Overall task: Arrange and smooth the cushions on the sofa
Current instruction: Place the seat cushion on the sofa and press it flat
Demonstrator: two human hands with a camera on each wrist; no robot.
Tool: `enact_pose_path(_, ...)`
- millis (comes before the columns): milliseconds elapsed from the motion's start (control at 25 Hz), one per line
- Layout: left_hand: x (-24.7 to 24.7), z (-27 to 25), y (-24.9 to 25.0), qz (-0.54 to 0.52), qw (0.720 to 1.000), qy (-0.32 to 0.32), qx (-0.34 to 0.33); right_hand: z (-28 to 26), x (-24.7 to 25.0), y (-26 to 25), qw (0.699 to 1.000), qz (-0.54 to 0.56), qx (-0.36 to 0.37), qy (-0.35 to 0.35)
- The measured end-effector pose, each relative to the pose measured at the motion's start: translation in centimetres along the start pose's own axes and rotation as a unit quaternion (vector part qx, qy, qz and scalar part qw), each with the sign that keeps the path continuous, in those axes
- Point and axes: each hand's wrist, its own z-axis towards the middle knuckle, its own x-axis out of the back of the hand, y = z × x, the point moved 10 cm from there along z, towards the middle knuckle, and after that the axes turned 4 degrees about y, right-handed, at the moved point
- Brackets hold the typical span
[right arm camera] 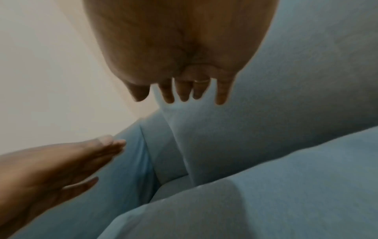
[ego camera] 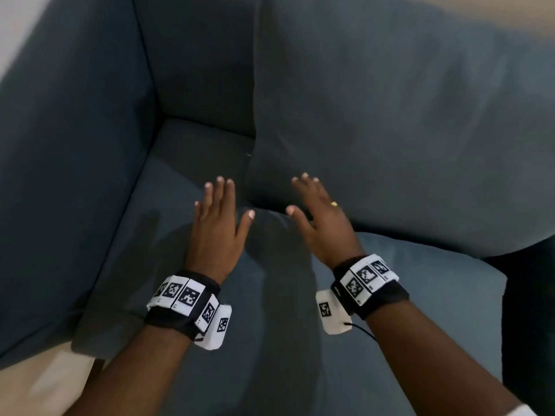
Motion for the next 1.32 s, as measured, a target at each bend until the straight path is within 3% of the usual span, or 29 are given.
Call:
enact_pose_path(40,0.2,-0.1,1.7,0.006,1.000,0.010,-0.026,-0.3,1.0,0.5,1.000,0.020,-0.002,0.019)
enact_pose_path(80,-1.6,-0.6,3.5,0.034,0.996,-0.040,-0.069,-1.1,0.3,0.2,0.999,-0.019,0.037,-0.031)
enact_pose_path(120,-4.9,-1.7,4.4,0.098,0.982,-0.119,-0.110,-3.0,-2.7,0.9,0.986,-0.072,0.067,-0.131)
enact_pose_path(160,-7.3,-2.4,4.5,0.151,0.960,-0.209,-0.109,-5.3,-4.7,1.3,0.959,-0.110,0.076,-0.250)
enact_pose_path(200,-7.3,-1.9,4.6,0.131,0.962,-0.231,-0.058,-5.9,-4.3,2.1,0.955,-0.108,0.075,-0.265)
enact_pose_path(240,-5.6,-0.5,5.5,0.081,0.980,-0.177,-0.028,-4.7,-1.7,3.2,0.976,-0.079,0.070,-0.189)
enact_pose_path(280,-2.8,0.7,6.9,0.010,0.996,-0.082,-0.031,-3.5,1.9,4.1,0.996,-0.012,0.042,-0.074)
enact_pose_path(320,-1.7,0.8,8.0,0.005,0.999,-0.025,-0.041,-3.4,4.1,5.9,1.000,0.006,0.011,-0.022)
enact_pose_path(360,-1.7,0.3,9.9,0.022,0.997,-0.030,-0.074,-4.0,4.8,7.0,1.000,0.004,-0.002,-0.015)
enact_pose_path(400,-4.2,-1.0,11.3,0.075,0.985,-0.084,-0.130,-5.3,3.4,8.0,0.996,-0.059,0.001,-0.072)
enact_pose_path(440,-7.8,-2.6,11.6,0.141,0.962,-0.169,-0.163,-7.4,0.8,9.9,0.976,-0.127,-0.024,-0.176)
enact_pose_path(480,-10.1,-3.7,10.9,0.194,0.939,-0.239,-0.156,-9.1,-0.6,10.8,0.957,-0.159,-0.039,-0.242)
enact_pose_path(520,-9.9,-3.2,10.8,0.183,0.948,-0.226,-0.128,-9.2,0.2,11.0,0.963,-0.150,-0.048,-0.220)
enact_pose_path(600,-7.2,-1.2,12.2,0.093,0.985,-0.118,-0.087,-7.7,4.6,11.6,0.994,-0.067,-0.072,-0.045)
enact_pose_path(640,-7.1,-1.4,13.1,0.110,0.983,-0.115,-0.091,-7.7,5.5,12.0,0.996,-0.039,-0.077,-0.022)
enact_pose_path(720,-10.5,-3.4,14.6,0.197,0.951,-0.178,-0.161,-9.6,3.0,11.6,0.987,-0.106,-0.027,-0.122)
enact_pose_path(760,-12.1,-4.1,14.6,0.225,0.933,-0.231,-0.157,-11.1,1.0,12.6,0.969,-0.148,-0.026,-0.197)
enact_pose_path(800,-11.8,-3.4,15.3,0.215,0.942,-0.223,-0.127,-11.4,1.4,13.0,0.968,-0.142,-0.034,-0.202)
enact_pose_path(880,-8.4,-1.3,19.1,0.088,0.984,-0.105,-0.114,-10.1,6.5,15.0,0.993,-0.061,-0.089,-0.040)
enact_pose_path(920,-8.1,-1.2,20.8,0.069,0.986,-0.086,-0.123,-10.3,8.1,17.0,0.991,-0.049,-0.123,-0.004)
enact_pose_path(960,-8.7,-2.1,22.4,0.079,0.980,-0.082,-0.160,-10.9,8.5,17.7,0.990,-0.061,-0.128,-0.024)
enact_pose_path(1040,-14.4,-5.1,23.6,0.191,0.937,-0.198,-0.216,-14.0,6.0,19.9,0.975,-0.149,-0.093,-0.134)
enact_pose_path(1080,-16.1,-5.5,23.2,0.224,0.924,-0.254,-0.179,-15.3,5.7,20.9,0.971,-0.156,-0.095,-0.155)
enact_pose_path(1160,-14.7,-3.6,26.3,0.141,0.963,-0.179,-0.146,-15.2,10.6,23.6,0.981,-0.065,-0.179,-0.025)
enact_pose_path(1200,-13.9,-3.2,28.5,0.111,0.971,-0.131,-0.166,-15.7,12.6,25.8,0.976,-0.051,-0.211,0.019)
enact_pose_path(1240,-14.2,-3.7,30.5,0.105,0.969,-0.126,-0.187,-16.3,13.4,26.9,0.974,-0.051,-0.220,0.011)
enact_pose_path(1320,-18.5,-6.4,32.2,0.186,0.928,-0.195,-0.256,-18.4,10.7,28.3,0.973,-0.118,-0.165,-0.108)
